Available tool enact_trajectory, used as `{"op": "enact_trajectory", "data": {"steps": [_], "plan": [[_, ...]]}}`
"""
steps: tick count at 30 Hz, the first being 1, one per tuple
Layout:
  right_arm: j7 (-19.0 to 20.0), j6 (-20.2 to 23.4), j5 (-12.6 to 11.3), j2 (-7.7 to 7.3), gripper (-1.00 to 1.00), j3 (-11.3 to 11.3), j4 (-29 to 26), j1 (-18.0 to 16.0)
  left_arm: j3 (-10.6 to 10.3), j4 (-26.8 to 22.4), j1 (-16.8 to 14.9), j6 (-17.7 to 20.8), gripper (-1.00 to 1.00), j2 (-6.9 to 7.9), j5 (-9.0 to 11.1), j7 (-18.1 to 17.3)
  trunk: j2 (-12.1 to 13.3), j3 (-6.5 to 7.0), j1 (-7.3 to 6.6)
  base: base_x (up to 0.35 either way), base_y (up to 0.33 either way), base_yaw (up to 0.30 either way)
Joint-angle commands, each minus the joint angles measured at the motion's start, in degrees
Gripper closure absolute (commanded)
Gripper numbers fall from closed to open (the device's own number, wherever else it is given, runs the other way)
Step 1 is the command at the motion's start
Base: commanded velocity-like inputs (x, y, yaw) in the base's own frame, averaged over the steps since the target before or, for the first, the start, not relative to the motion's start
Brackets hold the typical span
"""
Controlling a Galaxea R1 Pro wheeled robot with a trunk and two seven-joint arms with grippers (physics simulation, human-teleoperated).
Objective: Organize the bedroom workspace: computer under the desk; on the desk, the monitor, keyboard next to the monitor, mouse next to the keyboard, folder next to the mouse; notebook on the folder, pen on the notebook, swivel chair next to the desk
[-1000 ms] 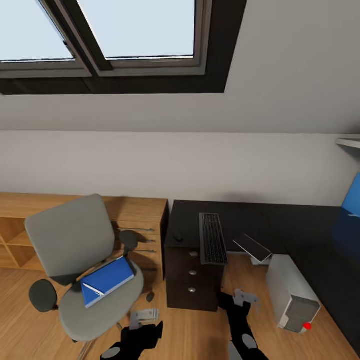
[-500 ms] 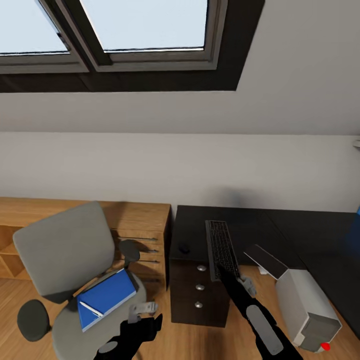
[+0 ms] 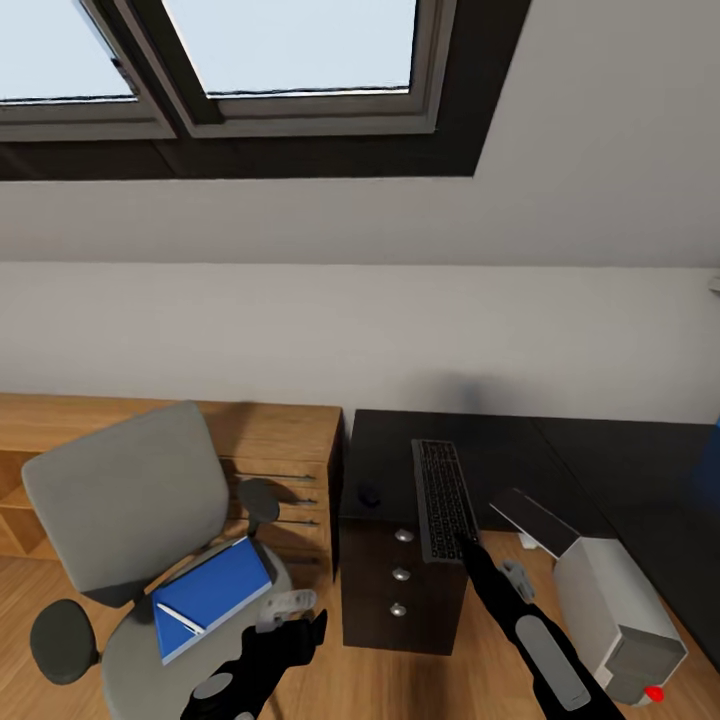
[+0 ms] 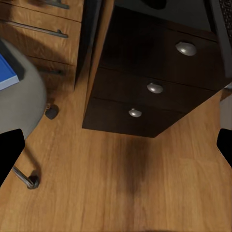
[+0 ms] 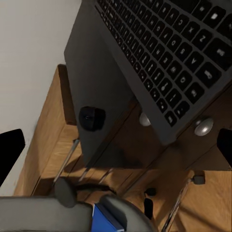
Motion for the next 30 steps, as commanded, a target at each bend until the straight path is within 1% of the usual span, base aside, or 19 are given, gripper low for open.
{"op": "enact_trajectory", "data": {"steps": [1, 5, 14, 21, 30], "plan": [[0.93, 0.05, -0.4, -0.06, -1.0, 0.08, 0.05, -0.03, -0.19, -0.1, -0.06, 0.06, -1.0, 0.07, 0.57, 0.61, -0.48, -0.27, 0.23, 0.0, 0.0, 0.0], [2.06, 0.05, -0.33, -0.03, -1.0, 0.06, 0.09, -0.03, -0.23, -0.13, -0.06, 0.04, -1.0, 0.12, 0.54, 0.65, -2.08, -0.98, 1.11, 0.0, 0.0, 0.0], [2.36, 0.29, -0.53, -0.08, -1.0, 0.04, -0.17, 0.06, -0.28, -0.29, -0.06, 0.22, -1.0, 0.14, 0.62, 0.64, -5.69, -2.6, 3.09, 0.0, 0.0, 0.0], [2.45, 3.94, -0.5, 0.12, -1.0, 0.11, -0.19, 0.16, -0.23, -0.27, -0.06, 0.38, -1.0, 0.14, 0.63, 0.66, -8.5, -3.86, 4.63, 0.0, 0.0, 0.0], [1.88, 4.07, -0.05, 0.26, -1.0, 0.21, -0.11, 0.32, -0.28, -0.23, -0.06, 0.39, -1.0, 0.14, 0.71, 0.66, -12.11, -5.47, 6.6, 0.0, 0.0, 0.0]]}}
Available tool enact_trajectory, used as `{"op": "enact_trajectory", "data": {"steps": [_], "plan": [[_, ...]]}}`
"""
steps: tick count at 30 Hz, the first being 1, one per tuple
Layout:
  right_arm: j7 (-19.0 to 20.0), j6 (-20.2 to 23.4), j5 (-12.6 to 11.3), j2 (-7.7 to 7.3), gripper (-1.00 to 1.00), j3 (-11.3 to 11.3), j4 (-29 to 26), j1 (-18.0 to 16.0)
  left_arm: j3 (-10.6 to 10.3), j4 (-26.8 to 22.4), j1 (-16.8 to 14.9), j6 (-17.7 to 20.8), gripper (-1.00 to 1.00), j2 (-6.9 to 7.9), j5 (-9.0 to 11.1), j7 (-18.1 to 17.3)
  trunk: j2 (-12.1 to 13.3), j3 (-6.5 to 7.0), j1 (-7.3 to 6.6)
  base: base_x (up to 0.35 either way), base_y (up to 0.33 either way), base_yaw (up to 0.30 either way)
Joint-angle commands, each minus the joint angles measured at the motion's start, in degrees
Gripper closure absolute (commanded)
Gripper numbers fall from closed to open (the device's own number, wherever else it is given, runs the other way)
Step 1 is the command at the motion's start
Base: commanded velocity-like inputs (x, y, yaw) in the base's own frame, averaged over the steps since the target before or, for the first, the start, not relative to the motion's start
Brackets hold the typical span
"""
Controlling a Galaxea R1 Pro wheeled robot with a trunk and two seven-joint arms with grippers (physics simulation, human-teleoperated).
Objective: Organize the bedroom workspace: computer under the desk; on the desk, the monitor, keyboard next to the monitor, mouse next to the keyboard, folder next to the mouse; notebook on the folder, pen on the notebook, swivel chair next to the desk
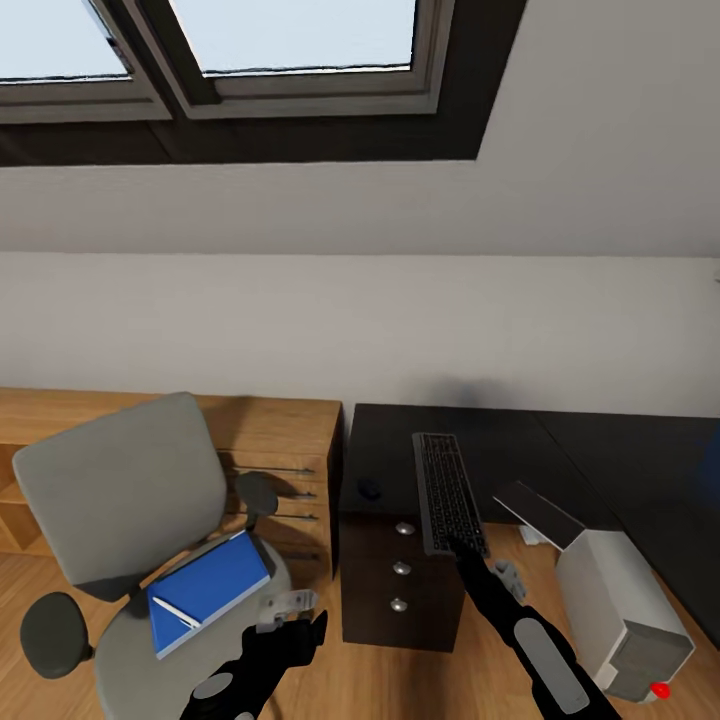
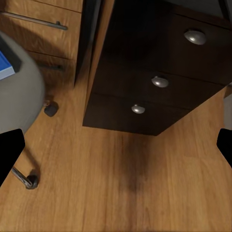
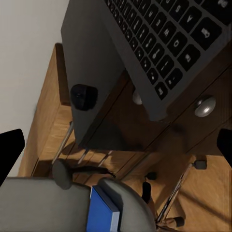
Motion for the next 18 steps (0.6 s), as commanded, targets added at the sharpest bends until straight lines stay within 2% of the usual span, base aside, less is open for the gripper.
{"op": "enact_trajectory", "data": {"steps": [1, 15, 16, 17, 18], "plan": [[0.01, 0.08, -0.39, -0.05, -1.0, 0.1, -0.01, -0.04, -0.14, -0.08, -0.06, 0.07, -1.0, 0.05, 0.6, 0.59, -0.46, -0.26, 0.23, 0.0, 0.0, 0.0], [-0.11, 0.05, -0.33, -0.46, -1.0, -0.27, 1.58, -0.02, -0.15, -0.08, -0.06, 0.07, -1.0, 0.05, 0.6, 0.59, -6.08, -2.77, 3.31, 0.0, 0.0, 0.0], [-0.1, 0.09, -0.22, -0.7, -1.0, -0.26, 1.76, -0.01, -0.15, -0.08, -0.06, 0.07, -1.0, 0.05, 0.6, 0.59, -6.48, -2.95, 3.52, 0.0, 0.0, 0.0], [0.0, 0.25, -0.1, -1.8, -1.0, 0.02, 2.03, -0.03, -0.15, -0.08, -0.06, 0.07, -1.0, 0.05, 0.6, 0.59, -6.88, -3.13, 3.74, 0.0, 0.0, 0.0], [0.06, 0.36, -0.11, -1.89, -1.0, 0.02, 2.04, -0.03, -0.15, -0.08, -0.06, 0.07, -1.0, 0.05, 0.6, 0.59, -7.28, -3.31, 3.96, 0.0, 0.0, 0.0]]}}
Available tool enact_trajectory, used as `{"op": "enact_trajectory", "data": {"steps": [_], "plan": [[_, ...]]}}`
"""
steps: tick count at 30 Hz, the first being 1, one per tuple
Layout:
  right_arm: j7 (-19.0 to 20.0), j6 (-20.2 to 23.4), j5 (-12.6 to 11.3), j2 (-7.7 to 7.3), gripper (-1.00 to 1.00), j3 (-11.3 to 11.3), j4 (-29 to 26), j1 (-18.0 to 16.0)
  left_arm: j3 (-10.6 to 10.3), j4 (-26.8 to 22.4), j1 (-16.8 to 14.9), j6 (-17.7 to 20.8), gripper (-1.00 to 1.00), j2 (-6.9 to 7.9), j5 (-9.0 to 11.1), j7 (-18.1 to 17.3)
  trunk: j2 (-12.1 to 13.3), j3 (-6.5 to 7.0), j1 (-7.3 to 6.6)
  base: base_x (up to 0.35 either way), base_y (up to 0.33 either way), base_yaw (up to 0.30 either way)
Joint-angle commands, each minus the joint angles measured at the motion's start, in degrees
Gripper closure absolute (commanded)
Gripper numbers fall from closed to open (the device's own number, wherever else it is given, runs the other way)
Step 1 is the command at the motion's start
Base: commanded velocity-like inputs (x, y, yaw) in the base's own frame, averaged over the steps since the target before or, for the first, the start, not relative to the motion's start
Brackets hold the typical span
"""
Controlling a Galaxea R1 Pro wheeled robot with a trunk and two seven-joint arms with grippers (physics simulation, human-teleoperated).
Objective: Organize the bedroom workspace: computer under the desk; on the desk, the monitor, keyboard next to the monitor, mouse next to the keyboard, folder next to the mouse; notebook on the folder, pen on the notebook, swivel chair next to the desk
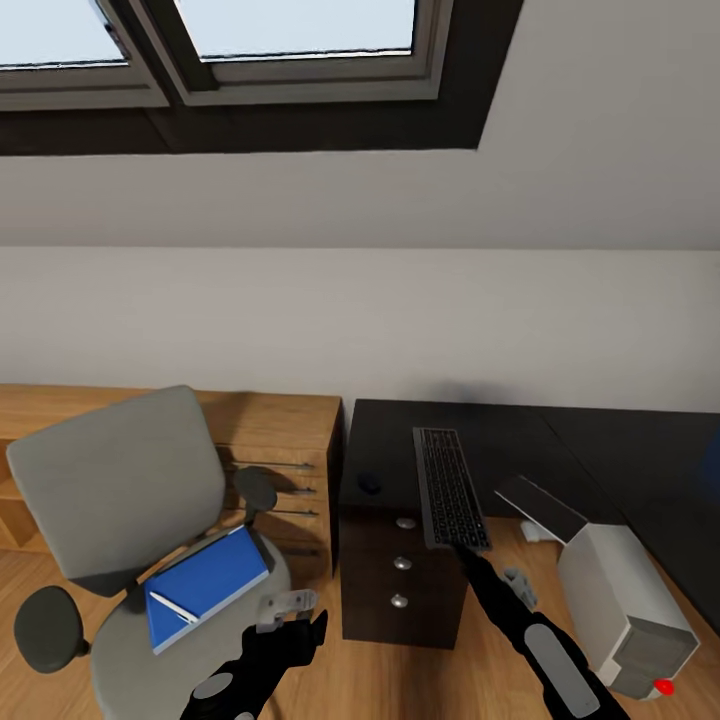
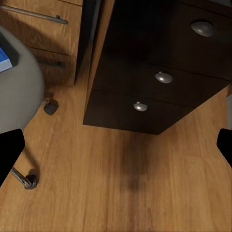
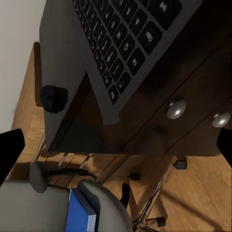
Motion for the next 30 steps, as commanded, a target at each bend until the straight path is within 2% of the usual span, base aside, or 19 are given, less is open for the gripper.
{"op": "enact_trajectory", "data": {"steps": [1, 3, 4, 5, 7, 8, 9, 12, 13, 17, 20, 21, 25, 30], "plan": [[0.18, 0.28, -0.44, -0.18, -1.0, 0.11, 0.01, -0.03, -0.14, -0.08, -0.06, 0.07, -1.0, 0.05, 0.6, 0.59, -0.46, -0.25, 0.23, 0.0, 0.0, 0.0], [1.1, 0.71, -0.53, -0.31, -1.0, 0.06, 0.11, -0.02, -0.14, -0.08, -0.06, 0.07, -1.0, 0.05, 0.6, 0.59, -1.26, -0.61, 0.67, 0.0, 0.0, 0.0], [3.79, 1.03, -0.69, -0.57, -1.0, -0.09, 0.68, 0.0, -0.14, -0.08, -0.06, 0.07, -1.0, 0.05, 0.6, 0.59, -1.66, -0.79, 0.89, 0.0, 0.0, 0.0], [4.84, 1.08, -0.75, -0.76, -1.0, -0.12, 1.05, -0.01, -0.14, -0.08, -0.06, 0.07, -1.0, 0.05, 0.6, 0.59, -2.06, -0.97, 1.11, 0.0, 0.0, 0.0], [10.46, 1.26, -1.29, -1.85, -1.0, -0.23, 3.38, 0.02, -0.14, -0.08, -0.06, 0.07, -1.0, 0.05, 0.6, 0.59, -2.86, -1.33, 1.55, 0.0, 0.0, 0.0], [16.94, 1.5, -3.18, -2.68, -1.0, -0.38, 5.88, 0.03, -0.14, -0.06, -0.06, 0.07, -1.0, 0.05, 0.6, 0.59, -3.27, -1.51, 1.77, 0.0, 0.0, 0.0], [19.65, 1.94, -4.5, -2.94, -1.0, -0.43, 6.77, 0.0, -0.14, -0.07, -0.06, 0.07, -1.0, 0.05, 0.6, 0.59, -3.67, -1.69, 1.99, 0.0, 0.0, 0.0], [23.26, 3.77, -7.24, -3.67, -1.0, -0.49, 7.78, -0.01, -0.14, -0.08, -0.06, 0.07, -1.0, 0.05, 0.6, 0.58, -4.87, -2.23, 2.64, 0.0, 0.0, 0.0], [25.22, 5.86, -10.74, -5.23, -1.0, -0.52, 8.37, -0.02, -0.19, -0.08, -0.06, 0.07, -1.0, 0.05, 0.6, 0.58, -5.27, -2.41, 2.86, 0.0, 0.0, 0.0], [25.61, 6.6, -12.61, -6.61, -1.0, -0.63, 8.58, -0.02, -0.23, -0.08, -0.06, 0.07, -1.0, 0.05, 0.6, 0.59, -6.88, -3.12, 3.74, 0.0, 0.0, 0.0], [24.97, 6.41, -12.64, -6.7, -1.0, -0.66, 9.21, -0.05, -0.25, -0.08, -0.06, 0.07, -1.0, 0.05, 0.6, 0.57, -8.08, -3.66, 4.4, 0.0, 0.0, 0.0], [21.13, 5.79, -12.7, -6.59, -1.0, -0.75, 9.64, -0.19, -0.29, -0.08, -0.05, 0.07, -1.0, 0.05, 0.6, 0.58, -8.48, -3.84, 4.62, 0.0, 0.0, 0.0], [18.19, 4.4, -12.8, -6.03, -1.0, -0.85, 9.56, -0.34, -0.29, -0.08, -0.06, 0.07, -1.0, 0.01, 0.6, 0.59, -10.08, -4.56, 5.5, 0.0, 0.0, 0.0], [12.76, -0.69, -12.83, -4.21, -1.0, -0.99, 9.71, -0.53, -0.31, -0.08, -0.06, 0.07, -1.0, 0.02, 0.6, 0.57, -12.09, -5.46, 6.6, 0.0, 0.0, 0.0]]}}
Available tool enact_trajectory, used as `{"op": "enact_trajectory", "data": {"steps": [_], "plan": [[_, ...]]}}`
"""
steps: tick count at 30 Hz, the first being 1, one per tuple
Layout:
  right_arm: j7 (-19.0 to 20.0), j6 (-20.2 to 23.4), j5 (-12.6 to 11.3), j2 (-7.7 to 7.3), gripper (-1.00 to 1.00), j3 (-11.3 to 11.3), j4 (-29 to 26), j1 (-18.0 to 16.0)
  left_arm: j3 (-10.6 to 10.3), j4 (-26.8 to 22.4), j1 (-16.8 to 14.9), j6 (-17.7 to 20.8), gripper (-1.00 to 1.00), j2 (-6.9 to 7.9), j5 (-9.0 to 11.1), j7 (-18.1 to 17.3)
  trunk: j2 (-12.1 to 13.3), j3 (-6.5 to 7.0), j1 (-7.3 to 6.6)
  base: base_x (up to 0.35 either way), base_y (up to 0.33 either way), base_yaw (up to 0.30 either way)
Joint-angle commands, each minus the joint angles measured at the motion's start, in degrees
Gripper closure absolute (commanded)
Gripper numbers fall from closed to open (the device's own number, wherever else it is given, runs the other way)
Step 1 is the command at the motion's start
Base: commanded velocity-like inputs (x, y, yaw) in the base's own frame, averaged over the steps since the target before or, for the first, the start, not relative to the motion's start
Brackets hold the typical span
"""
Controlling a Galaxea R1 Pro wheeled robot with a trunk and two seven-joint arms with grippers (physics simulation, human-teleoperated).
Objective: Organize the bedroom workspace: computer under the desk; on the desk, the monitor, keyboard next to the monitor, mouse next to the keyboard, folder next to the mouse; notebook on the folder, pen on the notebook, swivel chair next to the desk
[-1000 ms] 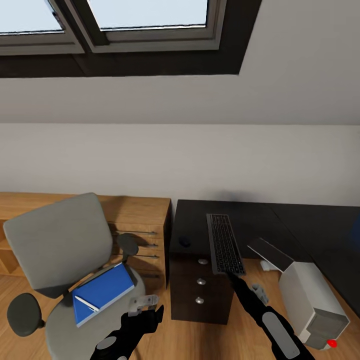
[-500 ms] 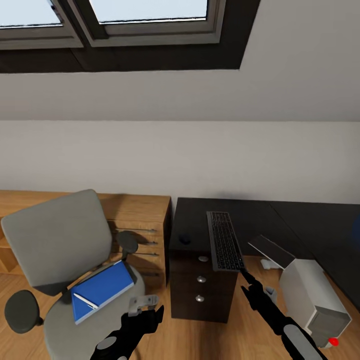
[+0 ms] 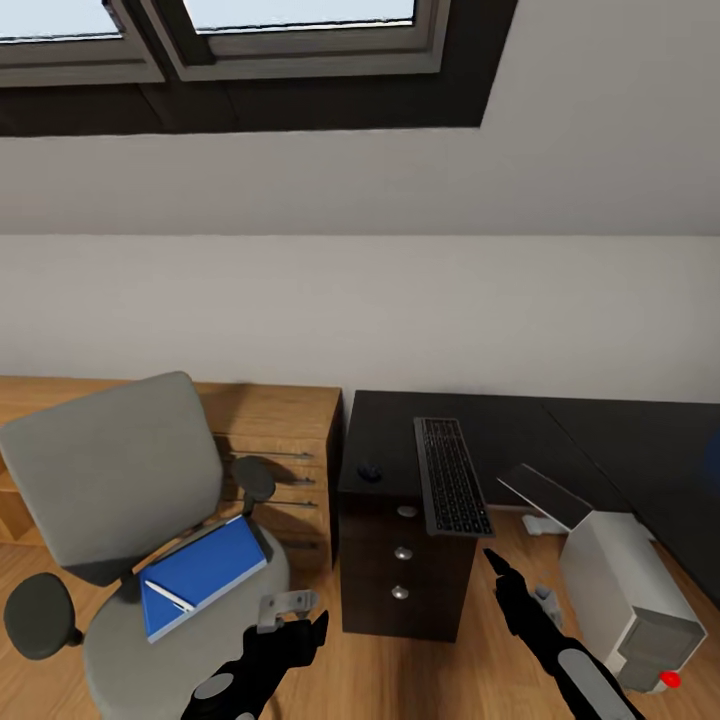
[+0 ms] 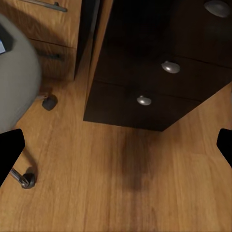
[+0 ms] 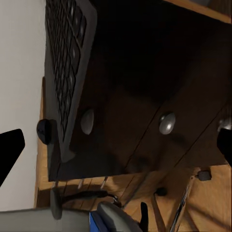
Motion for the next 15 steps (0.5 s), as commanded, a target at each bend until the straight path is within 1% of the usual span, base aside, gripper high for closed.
{"op": "enact_trajectory", "data": {"steps": [1, 2, 6, 12, 15], "plan": [[-0.23, -0.67, -0.6, 0.06, -1.0, 0.2, 0.0, -0.05, -0.13, -0.08, -0.06, 0.07, -1.0, 0.06, 0.6, 0.59, -0.45, -0.25, 0.22, 0.0, 0.0, 0.0], [-0.68, -1.9, -0.62, 0.22, -1.0, 0.19, -0.02, -0.06, -0.1, -0.08, -0.06, 0.07, -1.0, 0.07, 0.6, 0.59, -0.85, -0.43, 0.44, 0.0, 0.0, 0.0], [-1.26, -3.31, -0.72, 0.37, -1.0, 0.14, -0.08, -0.07, -0.08, -0.08, -0.05, 0.07, -1.0, 0.02, 0.6, 0.6, -2.46, -1.14, 1.32, 0.0, 0.0, 0.0], [-1.25, -3.43, -0.98, 0.48, -1.0, 0.2, -0.23, -0.08, -0.09, -0.08, -0.04, 0.07, -1.0, 0.03, 0.6, 0.59, -4.86, -2.22, 2.64, 0.0, 0.0, 0.0], [-0.2, -2.71, -1.49, 0.49, -1.0, 0.24, -0.54, -0.08, -0.12, -0.08, -0.05, 0.07, -1.0, 0.02, 0.6, 0.58, -6.07, -2.76, 3.3, 0.0, 0.0, 0.0]]}}
